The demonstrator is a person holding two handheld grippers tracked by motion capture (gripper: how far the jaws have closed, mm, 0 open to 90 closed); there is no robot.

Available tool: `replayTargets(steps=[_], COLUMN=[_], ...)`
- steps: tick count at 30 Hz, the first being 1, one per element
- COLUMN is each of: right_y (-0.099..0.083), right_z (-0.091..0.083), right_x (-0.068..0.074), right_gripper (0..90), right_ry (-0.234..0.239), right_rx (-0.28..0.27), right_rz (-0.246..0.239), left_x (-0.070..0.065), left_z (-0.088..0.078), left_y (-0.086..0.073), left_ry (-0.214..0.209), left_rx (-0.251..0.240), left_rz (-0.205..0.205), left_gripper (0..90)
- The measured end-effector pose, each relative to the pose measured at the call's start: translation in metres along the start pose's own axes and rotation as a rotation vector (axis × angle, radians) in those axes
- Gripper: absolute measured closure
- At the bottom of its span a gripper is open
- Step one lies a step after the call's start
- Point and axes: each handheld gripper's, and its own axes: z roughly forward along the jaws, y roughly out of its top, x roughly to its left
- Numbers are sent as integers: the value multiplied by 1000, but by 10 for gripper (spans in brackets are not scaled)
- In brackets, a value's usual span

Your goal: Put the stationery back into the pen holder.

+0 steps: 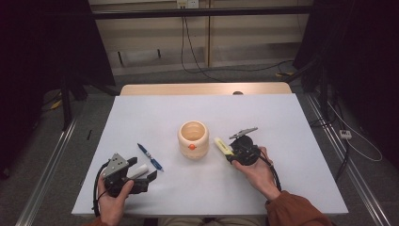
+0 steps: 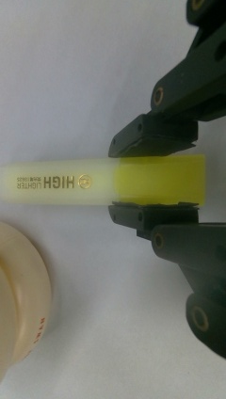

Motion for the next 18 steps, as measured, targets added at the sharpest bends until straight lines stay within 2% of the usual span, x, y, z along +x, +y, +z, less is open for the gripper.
replayTargets(steps=[7,11,18], right_y=[-2,-5,-12], right_z=[-13,-19,-30], right_x=[-13,-20,-23], right_gripper=[674,674,674], right_ry=[24,58,121], right_rx=[-9,-9,-9], right_rz=[-5,-15,-55], left_x=[0,-1,-1], left_z=[0,0,-1], left_y=[0,0,0], left_ry=[0,-2,1], left_rx=[-1,-1,-11], left_rz=[0,4,7], left_gripper=[70,70,69])
